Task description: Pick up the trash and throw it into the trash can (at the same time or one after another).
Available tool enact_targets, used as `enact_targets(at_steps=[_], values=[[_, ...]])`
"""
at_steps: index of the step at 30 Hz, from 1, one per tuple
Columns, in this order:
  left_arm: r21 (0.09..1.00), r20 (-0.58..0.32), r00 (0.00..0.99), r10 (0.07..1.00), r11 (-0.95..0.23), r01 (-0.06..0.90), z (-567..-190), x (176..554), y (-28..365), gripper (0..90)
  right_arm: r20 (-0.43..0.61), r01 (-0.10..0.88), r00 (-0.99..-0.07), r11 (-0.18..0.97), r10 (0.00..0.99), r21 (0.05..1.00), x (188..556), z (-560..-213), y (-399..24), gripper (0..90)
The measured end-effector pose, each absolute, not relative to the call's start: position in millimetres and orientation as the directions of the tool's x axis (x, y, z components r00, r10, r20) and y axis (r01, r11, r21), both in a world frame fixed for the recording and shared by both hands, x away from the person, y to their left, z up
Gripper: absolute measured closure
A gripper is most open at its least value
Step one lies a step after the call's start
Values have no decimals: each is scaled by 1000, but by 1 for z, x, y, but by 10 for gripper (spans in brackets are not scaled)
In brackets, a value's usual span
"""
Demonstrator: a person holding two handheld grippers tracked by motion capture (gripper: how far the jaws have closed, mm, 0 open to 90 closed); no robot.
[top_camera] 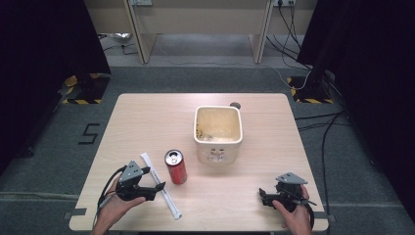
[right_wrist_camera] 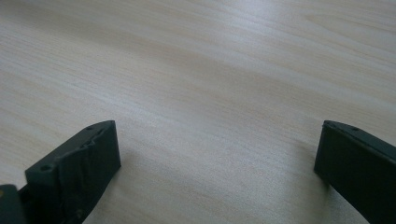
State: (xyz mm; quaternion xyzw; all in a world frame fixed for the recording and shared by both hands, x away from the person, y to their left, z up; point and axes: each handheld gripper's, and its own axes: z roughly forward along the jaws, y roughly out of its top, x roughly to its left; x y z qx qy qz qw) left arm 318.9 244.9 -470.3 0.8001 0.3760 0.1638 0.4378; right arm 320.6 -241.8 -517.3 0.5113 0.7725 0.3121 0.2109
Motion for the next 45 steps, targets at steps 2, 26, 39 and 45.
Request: enact_targets(at_steps=[2,26,39,45], values=[[828,-64,670,740,-335,450,-468,320,241,169,-7,658,-388,283,921,698,321,-517,-242,2],[847,-77,722,688,-337,411,-455,336,213,168,-5,659,-389,283,921,697,320,-517,-242,2],[843,-79,723,686,-341,416,-461,348,203,169,-6,658,-390,283,921,698,321,-517,-241,2],[841,-88,722,686,-338,423,-467,351,201,170,-5,658,-391,284,920,698,321,-517,-242,2]])
